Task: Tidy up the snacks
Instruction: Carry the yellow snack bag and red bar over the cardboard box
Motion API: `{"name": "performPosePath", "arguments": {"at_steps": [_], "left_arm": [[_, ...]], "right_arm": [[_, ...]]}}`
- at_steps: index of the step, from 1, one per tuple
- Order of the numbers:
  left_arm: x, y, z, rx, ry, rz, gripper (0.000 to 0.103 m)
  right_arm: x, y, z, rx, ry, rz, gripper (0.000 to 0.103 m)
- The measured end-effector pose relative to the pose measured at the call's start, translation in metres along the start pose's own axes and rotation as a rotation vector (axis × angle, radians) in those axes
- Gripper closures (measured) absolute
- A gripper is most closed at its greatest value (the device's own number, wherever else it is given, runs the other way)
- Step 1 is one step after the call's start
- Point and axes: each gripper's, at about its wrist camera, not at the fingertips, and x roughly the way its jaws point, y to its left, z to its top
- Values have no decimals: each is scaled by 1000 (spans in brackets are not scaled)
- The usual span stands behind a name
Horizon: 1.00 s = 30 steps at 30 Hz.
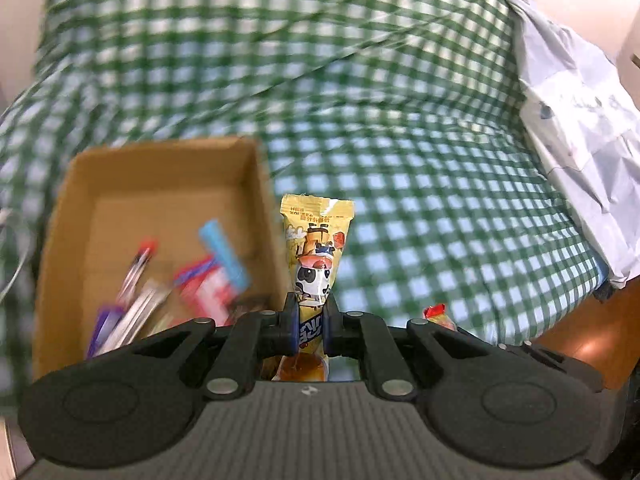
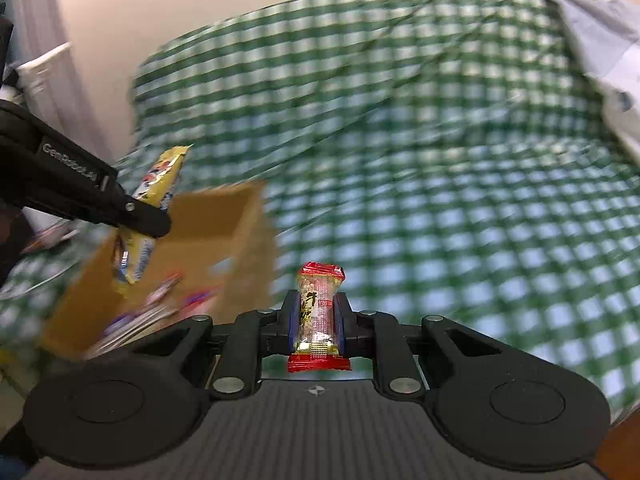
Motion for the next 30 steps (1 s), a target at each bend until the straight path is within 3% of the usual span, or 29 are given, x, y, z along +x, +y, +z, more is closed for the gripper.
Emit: {"name": "performPosePath", "arguments": {"at_steps": [6,11,14,21,30], "left_arm": [[-60,48,-67,-93,-25,52,92],[-101,65,-106,-91,-110,83,92],[-118,72,-124,-109,-140,62,92],[-136,91,-148,-184,-160,16,92],[-142,100,-152,-189,-188,-18,92]], "right_arm": [[-31,70,-27,-20,38,70,85],[-56,117,-45,-101,21,86,85],[-74,132,-49,-141,-11,76,85],[-93,154,-61,-191,-19,44,85],[-97,173,-63,-258,-26,14,85]]}}
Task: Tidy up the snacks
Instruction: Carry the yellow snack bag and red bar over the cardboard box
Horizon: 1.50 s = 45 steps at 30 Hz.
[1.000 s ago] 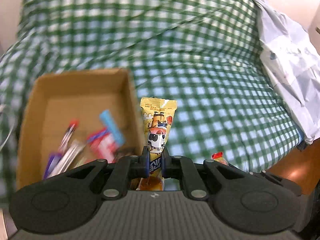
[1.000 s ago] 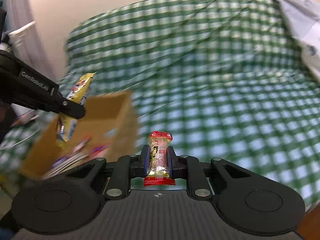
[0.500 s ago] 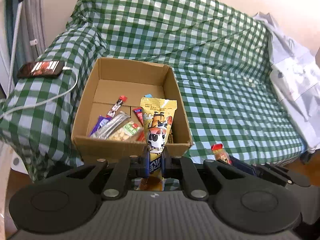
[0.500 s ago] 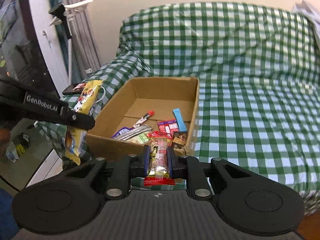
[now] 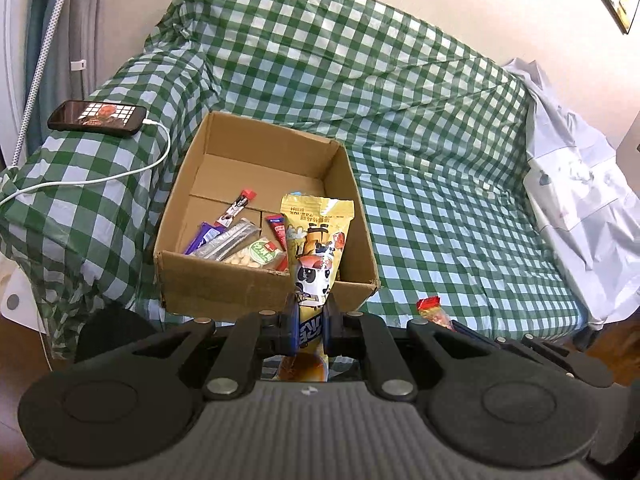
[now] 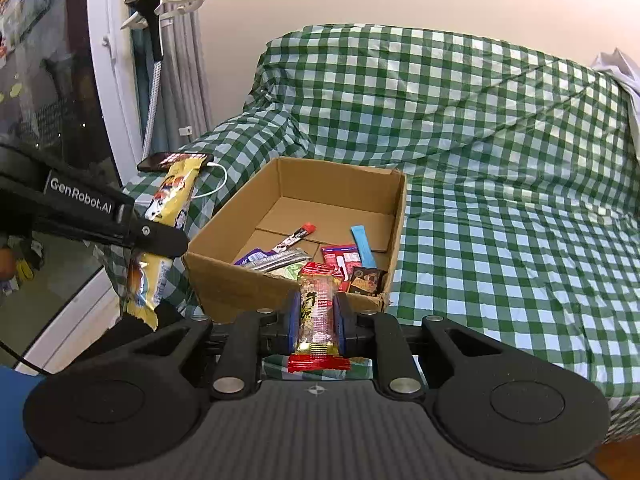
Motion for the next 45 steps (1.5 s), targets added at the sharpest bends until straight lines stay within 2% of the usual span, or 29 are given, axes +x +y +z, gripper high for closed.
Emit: {"name": "performPosePath", "arguments": {"at_steps": [19,29,45], "left_arm": [[33,17,8,-43,57,34,92],[50,23,19,-53,78,60,92],[84,31,65,-13,60,115,92]], "right_arm": [[29,-4,1,-2,84,-1,85],[49,-12,13,24,96,-1,84],[98,-18,48,49,92,27,84]]}}
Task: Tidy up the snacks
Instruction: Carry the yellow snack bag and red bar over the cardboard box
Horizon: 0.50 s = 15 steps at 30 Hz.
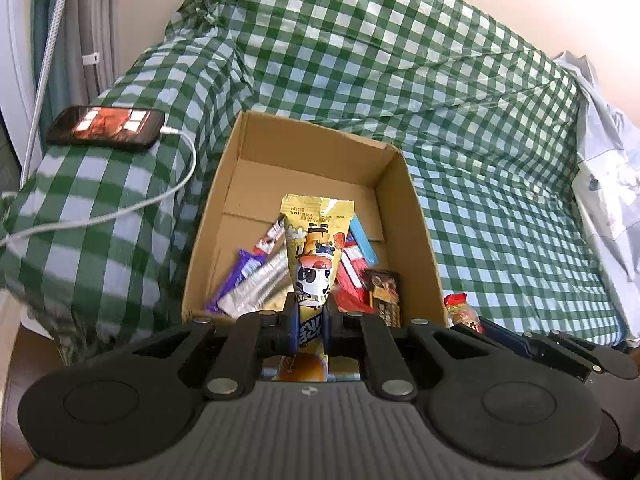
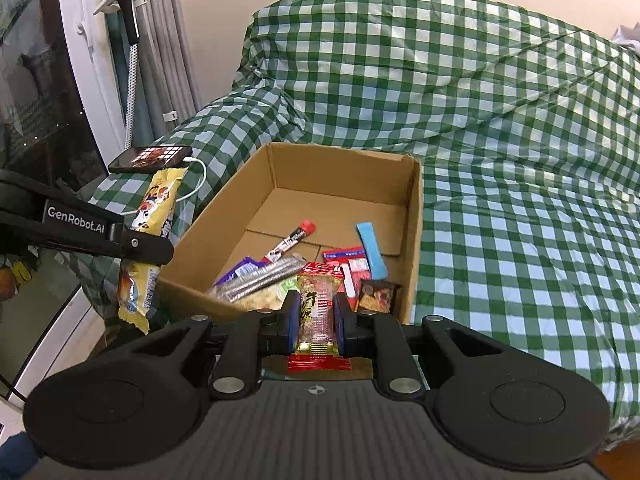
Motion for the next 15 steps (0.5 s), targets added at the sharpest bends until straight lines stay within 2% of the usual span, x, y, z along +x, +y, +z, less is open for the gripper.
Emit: {"name": "performPosePath", "arguments": {"at_steps": [15], "left_arm": [[78,7,54,48,111,79,91]], "right_arm": [[79,-28,41,43,31,-9,84]]}}
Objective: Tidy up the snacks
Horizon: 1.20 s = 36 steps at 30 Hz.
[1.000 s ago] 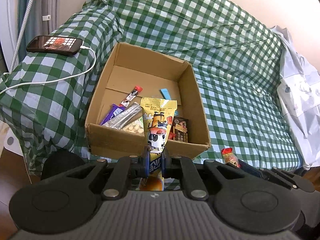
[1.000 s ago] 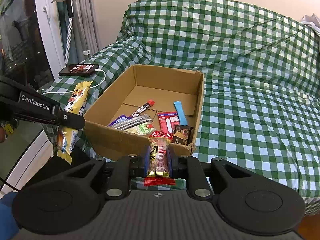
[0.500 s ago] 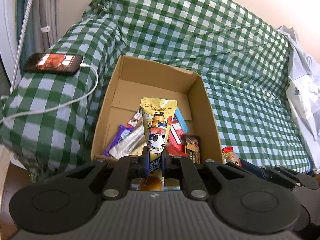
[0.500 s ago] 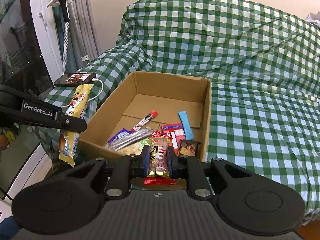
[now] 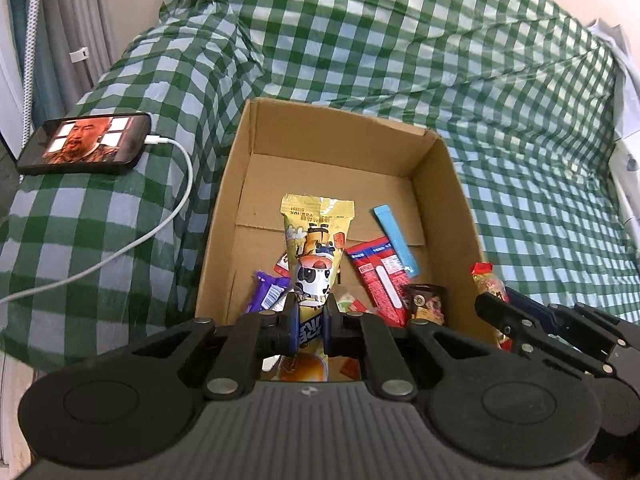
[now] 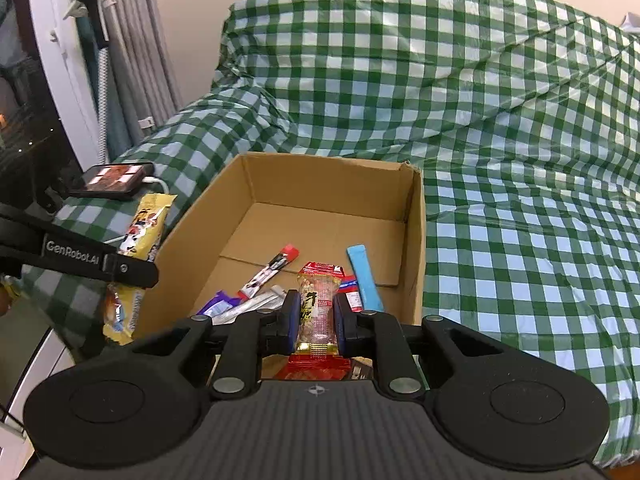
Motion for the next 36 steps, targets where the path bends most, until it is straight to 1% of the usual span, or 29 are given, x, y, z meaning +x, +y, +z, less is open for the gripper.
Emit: {"name": "performPosePath", "arguments": {"at_steps": [9,19,20,21,22,23,24,25,26,28,29,33,36], "left_arm": [[44,-6,15,21,54,27,91],[76,-9,28,47,85,57,91],[78,-8,29,50,94,59,84],[80,-7,30,55,102,57,60],[80,-6,32,60,112,64,41],[78,-5,32,59,109,82,7],[71,-3,31,49,79,108,0],[64,-1,29,39,38,131,0],[56,2,25,38,11,138,0],[47,6,16,36,24,134,0],[42,7,10,29,30,134,0],[19,9,-20,2,47,127,0],[-3,8,-42,-14,37,115,0]], "right_arm": [[43,-13,4,47,53,5,84],[70,-18,15,66,65,6,84],[73,-18,17,71,66,12,83],[75,-19,20,83,64,14,82],[76,-19,22,94,61,12,71],[75,-20,25,107,54,5,60],[72,-20,27,116,42,-3,41],[68,-20,28,120,28,-12,32],[63,-20,28,118,18,-16,29],[52,-18,24,104,19,-13,16],[45,-16,21,99,21,-15,14],[15,-7,-1,79,45,-9,12],[-12,1,-19,69,35,-18,8]]}}
